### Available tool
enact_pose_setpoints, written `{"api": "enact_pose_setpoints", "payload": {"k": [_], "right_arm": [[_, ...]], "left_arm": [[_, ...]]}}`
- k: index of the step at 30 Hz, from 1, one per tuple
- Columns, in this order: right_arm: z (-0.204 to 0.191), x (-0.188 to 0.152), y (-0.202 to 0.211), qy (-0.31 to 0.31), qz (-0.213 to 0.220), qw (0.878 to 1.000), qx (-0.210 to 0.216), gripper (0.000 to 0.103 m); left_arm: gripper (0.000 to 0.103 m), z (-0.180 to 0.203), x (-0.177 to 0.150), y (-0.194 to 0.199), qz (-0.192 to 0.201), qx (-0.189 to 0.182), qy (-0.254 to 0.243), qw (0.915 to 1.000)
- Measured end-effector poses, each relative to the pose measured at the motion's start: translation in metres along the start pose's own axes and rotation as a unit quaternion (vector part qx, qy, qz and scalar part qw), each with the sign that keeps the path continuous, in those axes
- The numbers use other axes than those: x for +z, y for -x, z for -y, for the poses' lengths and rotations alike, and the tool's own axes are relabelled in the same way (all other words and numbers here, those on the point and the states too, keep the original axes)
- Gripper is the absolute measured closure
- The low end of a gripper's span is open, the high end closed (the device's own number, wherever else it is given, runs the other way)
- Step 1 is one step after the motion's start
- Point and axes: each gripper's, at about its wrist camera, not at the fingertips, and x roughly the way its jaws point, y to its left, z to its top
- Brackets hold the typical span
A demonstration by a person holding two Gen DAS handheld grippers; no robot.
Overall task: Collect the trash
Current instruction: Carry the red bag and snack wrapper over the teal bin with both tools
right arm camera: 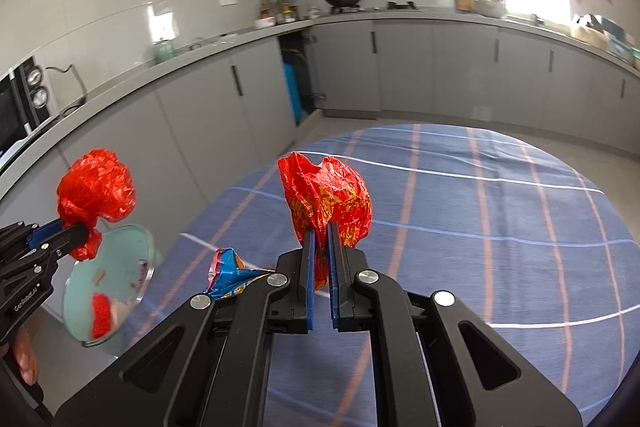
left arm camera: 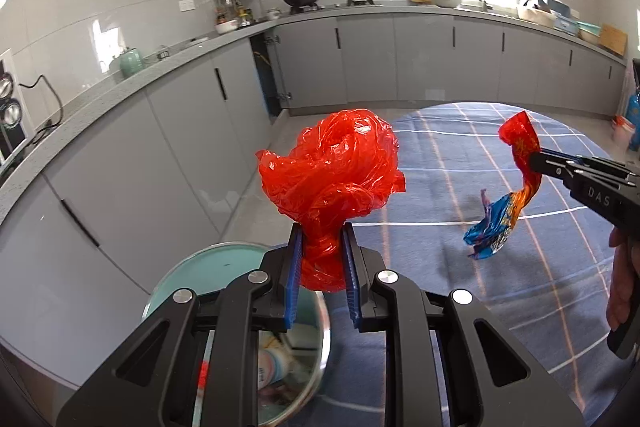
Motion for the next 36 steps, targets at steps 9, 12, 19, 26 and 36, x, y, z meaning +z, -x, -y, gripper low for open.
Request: {"api": "enact_pose_setpoints", "payload": {"k": [9,12,19,26,36], "right_arm": [[-0.038,0.002,-0.005,0.023,0.001,0.999,0.031,0.096],[-0.054,0.001,-0.008,0.032,0.0,0.999,0.041,0.096],[-0.08,0.0,-0.009,0.049,0.001,0.997,0.058,0.096],[-0.1,0.002,-0.01,0.062,0.002,0.996,0.068,0.096],[-0.131,0.001,-0.018,0.081,-0.004,0.992,0.093,0.096]], "left_arm": [[0.083,-0.032,-0.009,0.014,0.003,0.026,0.015,0.9995],[0.083,-0.042,-0.013,0.017,0.002,0.036,0.02,0.9991],[0.083,-0.062,-0.022,0.022,-0.001,0.055,0.027,0.9982],[0.083,-0.075,-0.027,0.031,0.003,0.069,0.034,0.9971],[0.083,-0.099,-0.035,0.035,-0.003,0.089,0.044,0.995]]}}
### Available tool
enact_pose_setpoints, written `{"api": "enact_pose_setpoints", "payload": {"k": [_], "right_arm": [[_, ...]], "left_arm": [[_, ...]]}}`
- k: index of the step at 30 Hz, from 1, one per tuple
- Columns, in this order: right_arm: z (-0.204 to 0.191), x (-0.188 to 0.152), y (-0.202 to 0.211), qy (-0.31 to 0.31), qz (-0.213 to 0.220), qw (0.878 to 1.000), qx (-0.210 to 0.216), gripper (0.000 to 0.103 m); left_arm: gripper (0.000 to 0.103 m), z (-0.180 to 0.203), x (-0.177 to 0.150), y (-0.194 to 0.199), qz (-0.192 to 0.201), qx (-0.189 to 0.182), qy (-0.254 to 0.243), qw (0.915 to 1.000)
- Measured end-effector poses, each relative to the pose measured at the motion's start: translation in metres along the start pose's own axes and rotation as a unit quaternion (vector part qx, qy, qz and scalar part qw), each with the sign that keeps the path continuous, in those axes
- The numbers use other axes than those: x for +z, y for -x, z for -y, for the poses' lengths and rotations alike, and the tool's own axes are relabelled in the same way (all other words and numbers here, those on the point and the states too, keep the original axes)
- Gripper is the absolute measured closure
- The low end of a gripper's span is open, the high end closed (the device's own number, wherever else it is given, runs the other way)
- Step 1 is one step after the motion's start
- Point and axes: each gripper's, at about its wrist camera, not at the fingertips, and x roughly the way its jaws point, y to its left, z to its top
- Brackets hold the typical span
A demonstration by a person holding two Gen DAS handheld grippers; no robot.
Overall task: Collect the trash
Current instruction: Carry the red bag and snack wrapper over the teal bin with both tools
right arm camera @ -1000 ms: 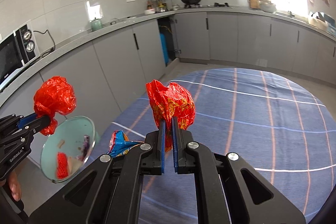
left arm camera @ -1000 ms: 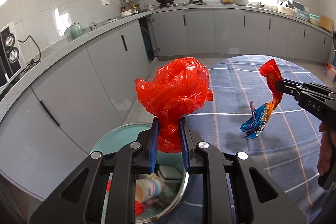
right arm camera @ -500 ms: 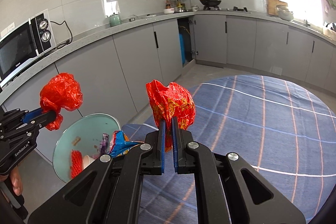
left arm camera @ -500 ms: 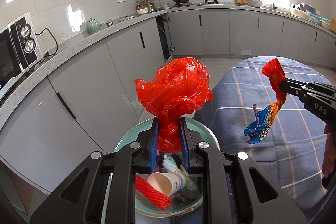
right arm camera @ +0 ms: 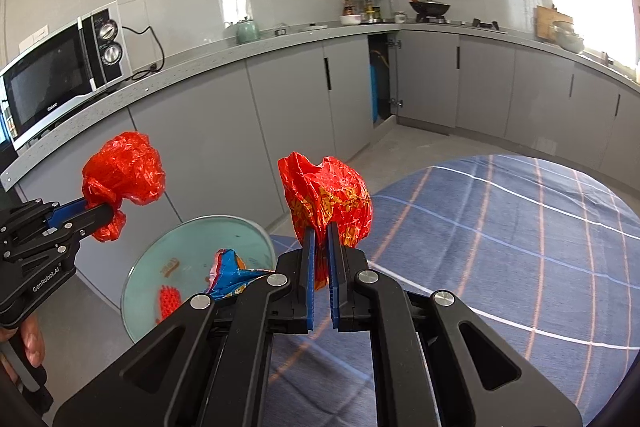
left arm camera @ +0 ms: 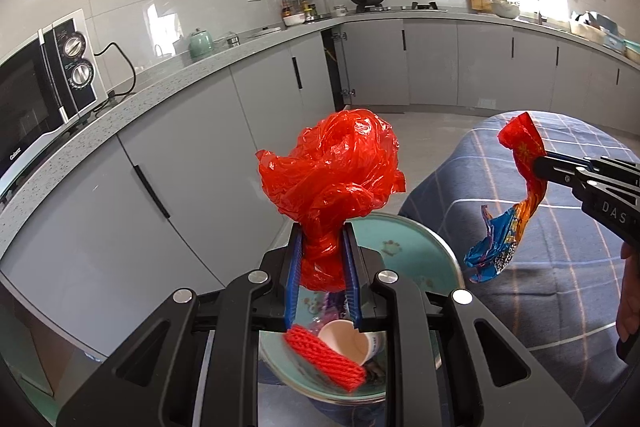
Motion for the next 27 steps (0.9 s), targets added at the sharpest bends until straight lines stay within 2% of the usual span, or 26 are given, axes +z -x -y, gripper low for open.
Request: {"api": "enact_pose_setpoints", "payload": {"k": [27], "right_arm": [[-0.05,0.001,-0.019,0.045,-0.014,0.998,0.031,0.096]], "left_arm": [[0.083,-0.035,-0.016,-0.009,-0.015,0.025,0.023,0.9993]]}}
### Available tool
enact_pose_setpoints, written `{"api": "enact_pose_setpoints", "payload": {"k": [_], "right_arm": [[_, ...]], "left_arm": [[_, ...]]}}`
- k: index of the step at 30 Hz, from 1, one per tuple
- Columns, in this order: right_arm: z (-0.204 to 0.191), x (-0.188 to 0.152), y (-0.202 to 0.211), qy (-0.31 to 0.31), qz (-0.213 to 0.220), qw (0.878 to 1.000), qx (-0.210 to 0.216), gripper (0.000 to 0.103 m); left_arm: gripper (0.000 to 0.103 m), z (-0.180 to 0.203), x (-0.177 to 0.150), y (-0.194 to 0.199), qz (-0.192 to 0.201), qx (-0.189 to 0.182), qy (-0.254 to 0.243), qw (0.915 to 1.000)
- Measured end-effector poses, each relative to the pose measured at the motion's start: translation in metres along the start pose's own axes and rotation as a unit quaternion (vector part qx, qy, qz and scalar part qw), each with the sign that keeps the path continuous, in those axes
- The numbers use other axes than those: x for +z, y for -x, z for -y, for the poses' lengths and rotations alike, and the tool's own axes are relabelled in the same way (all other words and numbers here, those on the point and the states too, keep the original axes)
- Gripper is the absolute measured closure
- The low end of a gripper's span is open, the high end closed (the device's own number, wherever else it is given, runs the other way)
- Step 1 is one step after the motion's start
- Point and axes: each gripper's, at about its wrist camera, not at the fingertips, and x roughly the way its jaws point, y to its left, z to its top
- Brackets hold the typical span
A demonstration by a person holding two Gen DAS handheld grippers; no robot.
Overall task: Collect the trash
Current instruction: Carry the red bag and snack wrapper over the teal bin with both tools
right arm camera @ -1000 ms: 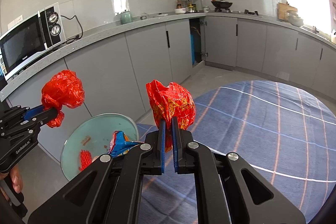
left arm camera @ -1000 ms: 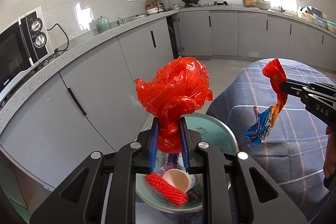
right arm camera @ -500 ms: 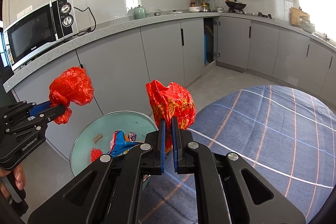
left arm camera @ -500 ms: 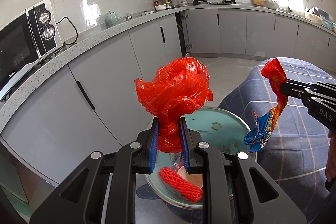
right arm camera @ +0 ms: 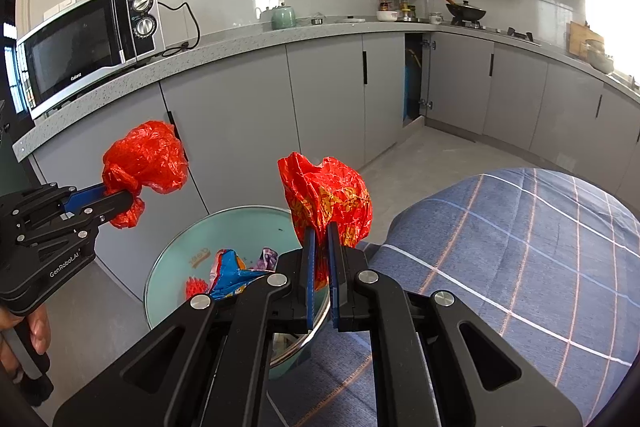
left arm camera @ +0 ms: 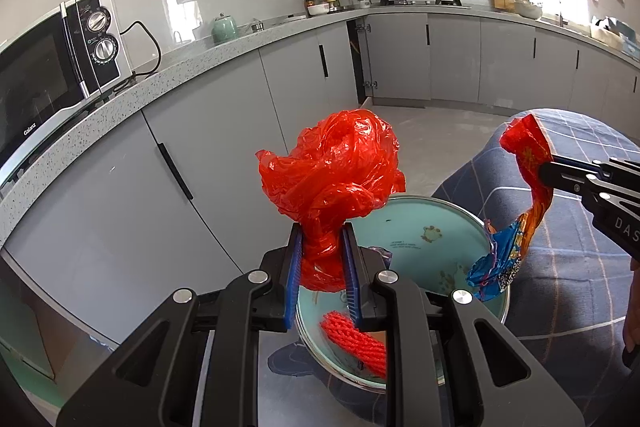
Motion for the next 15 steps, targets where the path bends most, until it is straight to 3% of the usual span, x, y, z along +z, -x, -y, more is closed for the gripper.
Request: {"api": "enact_pose_setpoints", "payload": {"k": [15], "right_arm": [[-0.013,0.004,-0.001,0.015,0.001,1.0,0.011,0.096]], "left_arm": [[0.083,-0.006,-0.005,0.003,0.0,0.008,0.007,0.9999]]}}
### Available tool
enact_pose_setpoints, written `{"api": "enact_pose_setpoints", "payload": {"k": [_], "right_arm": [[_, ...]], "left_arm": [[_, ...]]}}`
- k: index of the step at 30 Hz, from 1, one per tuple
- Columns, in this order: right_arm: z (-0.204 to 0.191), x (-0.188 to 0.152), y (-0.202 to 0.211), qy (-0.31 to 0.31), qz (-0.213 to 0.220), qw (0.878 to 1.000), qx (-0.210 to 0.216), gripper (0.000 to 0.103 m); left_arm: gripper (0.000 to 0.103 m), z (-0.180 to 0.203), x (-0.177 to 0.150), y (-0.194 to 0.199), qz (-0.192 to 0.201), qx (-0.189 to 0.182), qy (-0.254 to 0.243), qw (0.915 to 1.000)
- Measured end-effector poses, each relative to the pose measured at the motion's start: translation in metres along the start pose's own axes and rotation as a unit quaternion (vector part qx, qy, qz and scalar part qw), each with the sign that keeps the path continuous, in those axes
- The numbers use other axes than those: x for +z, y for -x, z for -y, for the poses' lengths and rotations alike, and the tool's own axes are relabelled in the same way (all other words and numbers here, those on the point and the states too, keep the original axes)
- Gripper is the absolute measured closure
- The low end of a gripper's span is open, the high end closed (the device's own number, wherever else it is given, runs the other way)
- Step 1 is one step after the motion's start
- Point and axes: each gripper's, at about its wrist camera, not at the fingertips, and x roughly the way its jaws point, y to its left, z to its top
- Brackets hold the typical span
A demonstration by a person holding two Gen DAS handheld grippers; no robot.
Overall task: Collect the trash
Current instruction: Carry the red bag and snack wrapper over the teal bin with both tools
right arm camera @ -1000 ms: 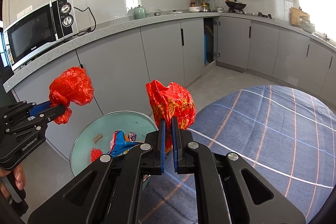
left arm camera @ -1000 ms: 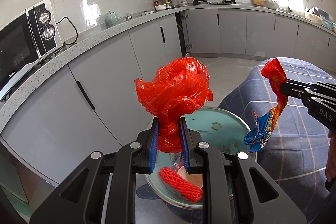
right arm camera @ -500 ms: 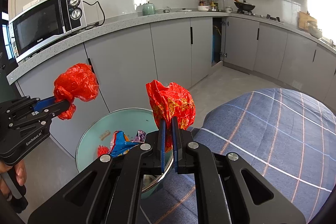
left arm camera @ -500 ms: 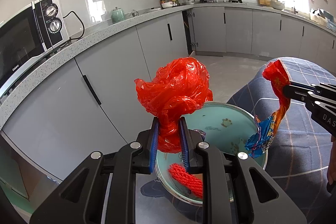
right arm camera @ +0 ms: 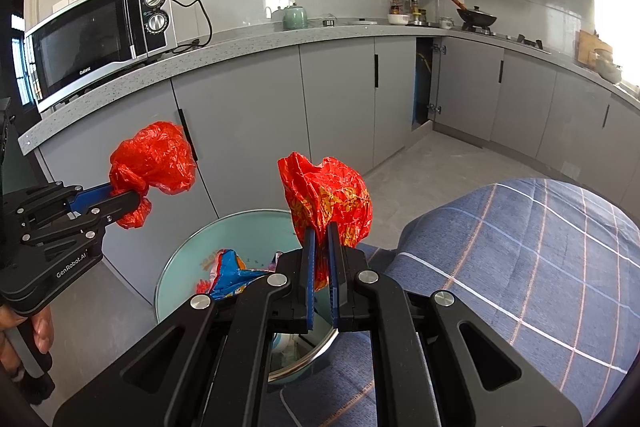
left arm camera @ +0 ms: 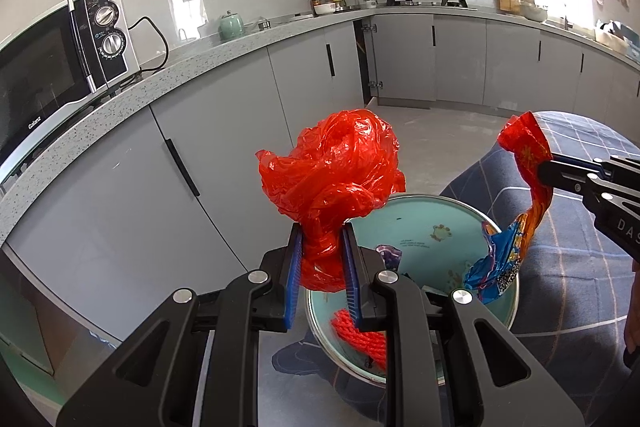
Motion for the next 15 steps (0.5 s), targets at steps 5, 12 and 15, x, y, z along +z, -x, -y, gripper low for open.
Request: {"api": "enact_pose_setpoints", "payload": {"k": [5,12,15], "right_arm": [[-0.004,-0.001,0.0,0.006,0.0,1.0,0.002,0.096],[-0.011,-0.001,-0.002,0.013,0.001,1.0,0.003,0.096],[-0.015,-0.002,-0.005,0.016,-0.001,1.0,0.005,0.096]], "left_arm": [[0.083,-0.003,-0.002,0.001,0.0,0.004,0.003,1.0],[0.083,-0.006,-0.004,0.002,0.002,0.006,0.01,0.9999],[0.083,-0.009,-0.003,0.002,0.003,0.008,0.012,0.9999]]}}
